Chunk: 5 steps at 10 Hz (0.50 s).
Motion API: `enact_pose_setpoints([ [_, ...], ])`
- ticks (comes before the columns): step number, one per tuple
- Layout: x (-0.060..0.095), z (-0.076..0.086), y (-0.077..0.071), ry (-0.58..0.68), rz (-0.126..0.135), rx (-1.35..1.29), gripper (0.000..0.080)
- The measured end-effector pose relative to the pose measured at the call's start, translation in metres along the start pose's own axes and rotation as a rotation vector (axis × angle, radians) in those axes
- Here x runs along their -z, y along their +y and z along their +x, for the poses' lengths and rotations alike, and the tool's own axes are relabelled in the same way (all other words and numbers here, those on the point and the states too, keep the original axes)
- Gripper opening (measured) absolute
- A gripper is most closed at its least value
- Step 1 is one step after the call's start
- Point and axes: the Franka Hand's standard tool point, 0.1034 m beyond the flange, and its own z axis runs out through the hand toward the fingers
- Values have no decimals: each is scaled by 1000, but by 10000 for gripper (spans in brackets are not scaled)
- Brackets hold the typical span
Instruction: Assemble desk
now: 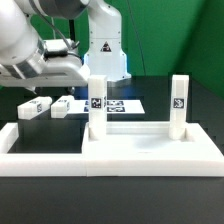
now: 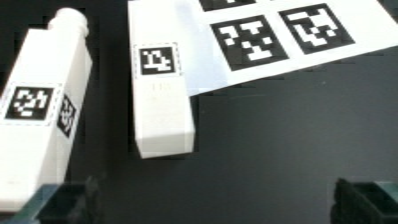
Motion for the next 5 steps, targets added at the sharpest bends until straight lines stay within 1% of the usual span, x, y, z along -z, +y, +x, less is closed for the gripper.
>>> enact_pose_setpoints([
  [1, -10, -1, -2, -1, -14, 44, 649],
  [3, -20, -3, 6, -9, -9, 56, 649],
  [4, -23, -4, 5, -15, -9, 56, 649],
  [5, -23, -4, 5, -14, -9, 57, 649],
])
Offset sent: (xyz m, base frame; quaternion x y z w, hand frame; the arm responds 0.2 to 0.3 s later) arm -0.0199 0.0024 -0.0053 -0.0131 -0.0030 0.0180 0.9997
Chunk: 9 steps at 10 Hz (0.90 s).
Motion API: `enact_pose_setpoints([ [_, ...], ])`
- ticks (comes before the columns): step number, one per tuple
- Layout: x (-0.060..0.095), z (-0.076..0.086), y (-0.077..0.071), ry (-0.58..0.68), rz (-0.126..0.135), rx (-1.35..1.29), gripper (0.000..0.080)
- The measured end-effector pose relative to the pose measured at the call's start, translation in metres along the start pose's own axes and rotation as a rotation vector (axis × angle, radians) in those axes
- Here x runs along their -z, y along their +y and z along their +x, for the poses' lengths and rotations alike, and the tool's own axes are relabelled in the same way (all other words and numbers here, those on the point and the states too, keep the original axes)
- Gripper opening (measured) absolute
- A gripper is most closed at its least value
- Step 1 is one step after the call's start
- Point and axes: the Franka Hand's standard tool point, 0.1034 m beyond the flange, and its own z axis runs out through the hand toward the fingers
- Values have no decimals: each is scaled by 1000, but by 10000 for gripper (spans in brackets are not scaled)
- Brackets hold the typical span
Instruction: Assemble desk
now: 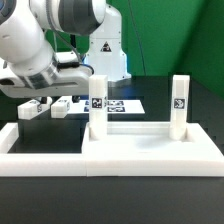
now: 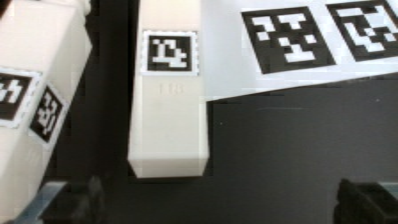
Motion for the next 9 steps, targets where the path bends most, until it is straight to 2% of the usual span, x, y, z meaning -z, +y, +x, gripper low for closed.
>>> enact_pose_setpoints([
  [3, -2, -1, 2, -7, 2, 7, 649],
  [4, -11, -3, 10, -33, 7, 7, 649],
  [5, -18, -3, 14, -50, 1, 4, 649],
  [9, -22, -3, 11, -62, -1, 7, 649],
])
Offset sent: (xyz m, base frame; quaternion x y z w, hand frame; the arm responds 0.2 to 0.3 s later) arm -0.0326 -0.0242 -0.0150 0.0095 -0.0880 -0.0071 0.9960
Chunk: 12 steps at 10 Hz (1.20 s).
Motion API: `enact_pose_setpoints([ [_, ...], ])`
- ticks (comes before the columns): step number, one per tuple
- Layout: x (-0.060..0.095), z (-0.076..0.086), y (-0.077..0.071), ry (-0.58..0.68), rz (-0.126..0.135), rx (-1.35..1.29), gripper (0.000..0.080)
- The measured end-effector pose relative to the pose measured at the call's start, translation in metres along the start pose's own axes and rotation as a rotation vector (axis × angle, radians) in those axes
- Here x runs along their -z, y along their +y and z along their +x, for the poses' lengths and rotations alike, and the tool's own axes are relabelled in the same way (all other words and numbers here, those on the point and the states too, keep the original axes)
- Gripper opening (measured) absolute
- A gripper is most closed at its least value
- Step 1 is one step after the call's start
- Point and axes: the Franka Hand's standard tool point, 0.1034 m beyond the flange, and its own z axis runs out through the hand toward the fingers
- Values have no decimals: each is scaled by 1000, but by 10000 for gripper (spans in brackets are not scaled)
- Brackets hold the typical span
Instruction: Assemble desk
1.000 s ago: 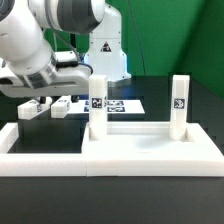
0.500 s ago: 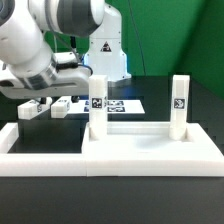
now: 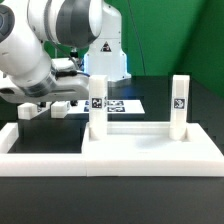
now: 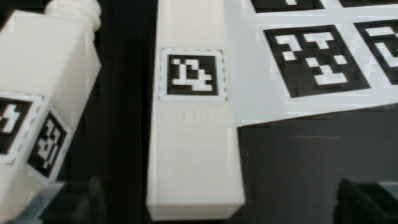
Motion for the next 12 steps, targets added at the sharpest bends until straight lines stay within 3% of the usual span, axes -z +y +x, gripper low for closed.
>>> enact_pose_setpoints([
  [6, -35, -6, -2, -85, 2, -10, 649],
  [9, -35, -5, -2, -84, 1, -9, 640],
  [11, -35, -5, -2, -84, 1, -8, 308],
  [12, -35, -5, -2, -85, 1, -8, 308],
])
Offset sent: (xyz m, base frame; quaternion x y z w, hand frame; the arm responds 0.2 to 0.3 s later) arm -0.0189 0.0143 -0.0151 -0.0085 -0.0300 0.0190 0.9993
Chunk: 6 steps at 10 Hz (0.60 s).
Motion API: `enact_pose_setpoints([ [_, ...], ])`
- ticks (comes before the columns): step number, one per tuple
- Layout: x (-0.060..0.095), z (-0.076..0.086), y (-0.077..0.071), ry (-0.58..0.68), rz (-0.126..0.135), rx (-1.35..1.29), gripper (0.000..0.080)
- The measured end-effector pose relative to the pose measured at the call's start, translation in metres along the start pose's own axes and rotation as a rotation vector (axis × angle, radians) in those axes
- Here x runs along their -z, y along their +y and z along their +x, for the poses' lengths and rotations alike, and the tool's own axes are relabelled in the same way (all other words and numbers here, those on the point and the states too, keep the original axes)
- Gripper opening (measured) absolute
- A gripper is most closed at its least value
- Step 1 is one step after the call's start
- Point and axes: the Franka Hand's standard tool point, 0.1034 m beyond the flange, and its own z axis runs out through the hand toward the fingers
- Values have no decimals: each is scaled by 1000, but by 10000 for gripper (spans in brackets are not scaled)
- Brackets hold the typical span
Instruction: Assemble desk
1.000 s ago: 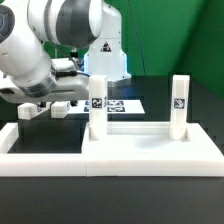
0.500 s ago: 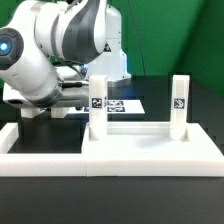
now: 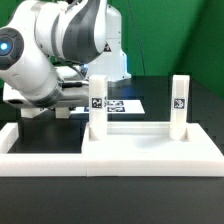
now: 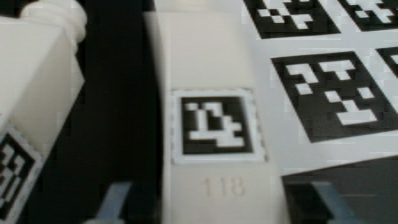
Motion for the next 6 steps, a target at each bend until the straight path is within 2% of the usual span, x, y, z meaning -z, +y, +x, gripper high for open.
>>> enact_pose_setpoints([
  [1, 0, 0, 0, 0, 0, 0, 288],
  [6, 0, 0, 0, 0, 0, 0, 288],
])
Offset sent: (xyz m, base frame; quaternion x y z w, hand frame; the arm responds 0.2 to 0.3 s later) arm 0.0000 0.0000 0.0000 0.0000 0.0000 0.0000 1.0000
